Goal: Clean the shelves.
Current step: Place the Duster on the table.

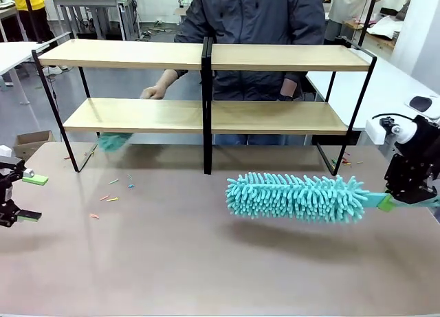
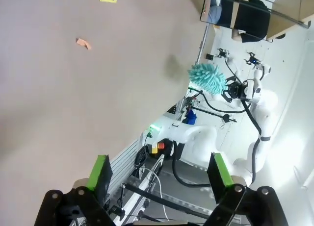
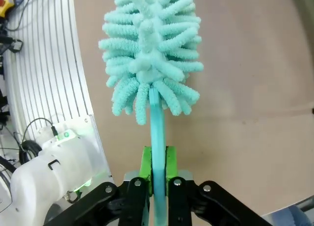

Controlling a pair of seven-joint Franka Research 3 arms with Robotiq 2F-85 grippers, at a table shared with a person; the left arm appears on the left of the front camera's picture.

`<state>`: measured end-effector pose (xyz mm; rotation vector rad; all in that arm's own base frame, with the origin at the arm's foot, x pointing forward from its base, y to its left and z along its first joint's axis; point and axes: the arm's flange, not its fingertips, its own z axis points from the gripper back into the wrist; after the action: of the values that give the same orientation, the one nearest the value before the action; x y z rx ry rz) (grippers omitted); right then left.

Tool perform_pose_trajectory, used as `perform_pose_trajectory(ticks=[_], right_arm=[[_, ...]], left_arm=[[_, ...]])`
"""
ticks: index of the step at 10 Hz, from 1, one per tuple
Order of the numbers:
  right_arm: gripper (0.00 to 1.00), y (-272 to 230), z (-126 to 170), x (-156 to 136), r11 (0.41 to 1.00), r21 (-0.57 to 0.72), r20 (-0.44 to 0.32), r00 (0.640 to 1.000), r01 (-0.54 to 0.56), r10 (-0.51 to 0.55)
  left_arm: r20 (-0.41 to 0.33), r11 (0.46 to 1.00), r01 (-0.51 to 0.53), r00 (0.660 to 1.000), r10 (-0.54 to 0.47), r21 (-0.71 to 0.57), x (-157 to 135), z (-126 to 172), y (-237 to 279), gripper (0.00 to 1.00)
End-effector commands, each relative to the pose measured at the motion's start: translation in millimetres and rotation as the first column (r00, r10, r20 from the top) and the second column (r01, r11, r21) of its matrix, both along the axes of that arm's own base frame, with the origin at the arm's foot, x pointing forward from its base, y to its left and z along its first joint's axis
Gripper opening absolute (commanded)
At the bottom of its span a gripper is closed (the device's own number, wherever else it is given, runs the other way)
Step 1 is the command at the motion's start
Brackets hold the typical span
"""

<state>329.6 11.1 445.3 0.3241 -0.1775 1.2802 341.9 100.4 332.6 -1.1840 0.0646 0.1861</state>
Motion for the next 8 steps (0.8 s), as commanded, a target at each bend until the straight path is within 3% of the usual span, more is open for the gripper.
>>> perform_pose_trajectory(ticks=[1, 2, 3, 4, 5, 6, 7, 8], right_arm=[[0.12, -13.9, 15.3, 15.1, 0.998, 0.042, -0.004, 0.999, -0.043, 0.043], [0.12, -21.1, 21.3, 20.4, 0.998, 0.037, -0.031, 0.998, -0.060, 0.061], [0.71, -29.4, 25.1, 31.3, 0.999, 0.015, -0.063, 0.997, -0.051, 0.052], [0.71, -42.0, 31.2, 44.6, 0.999, 0.032, -0.081, 0.997, 0.012, -0.009], [1.00, -60.4, 40.7, 56.2, 0.983, 0.095, -0.086, 0.985, 0.155, -0.147], [0.73, -81.9, 51.5, 58.5, 0.935, 0.168, -0.092, 0.949, 0.313, -0.301], [1.00, -98.8, 60.4, 47.3, 0.896, 0.222, -0.092, 0.923, 0.385, -0.373], [1.00, -99.5, 68.4, 18.3, 0.878, 0.314, -0.228, 0.926, 0.362, -0.300]], left_arm=[[0.028, 1.000, 0.026, 0.999, -0.026, -0.004, -4.9, 3.8, 2.0, 1.00], [0.028, 1.000, 0.026, 0.999, -0.026, -0.004, -4.9, 3.8, 2.0, 1.00], [0.028, 1.000, 0.026, 0.999, -0.026, -0.004, -4.9, 3.8, 2.0, 1.00], [0.028, 1.000, 0.026, 0.999, -0.026, -0.004, -4.9, 3.8, 2.0, 1.00], [0.028, 1.000, 0.026, 0.999, -0.026, -0.004, -4.9, 3.8, 2.0, 1.00], [0.028, 1.000, 0.026, 0.999, -0.026, -0.004, -4.9, 3.8, 2.0, 1.00], [0.028, 1.000, 0.026, 0.999, -0.026, -0.004, -4.9, 3.8, 2.0, 1.00], [0.028, 1.000, 0.026, 0.999, -0.026, -0.004, -4.9, 3.8, 2.0, 1.00]])
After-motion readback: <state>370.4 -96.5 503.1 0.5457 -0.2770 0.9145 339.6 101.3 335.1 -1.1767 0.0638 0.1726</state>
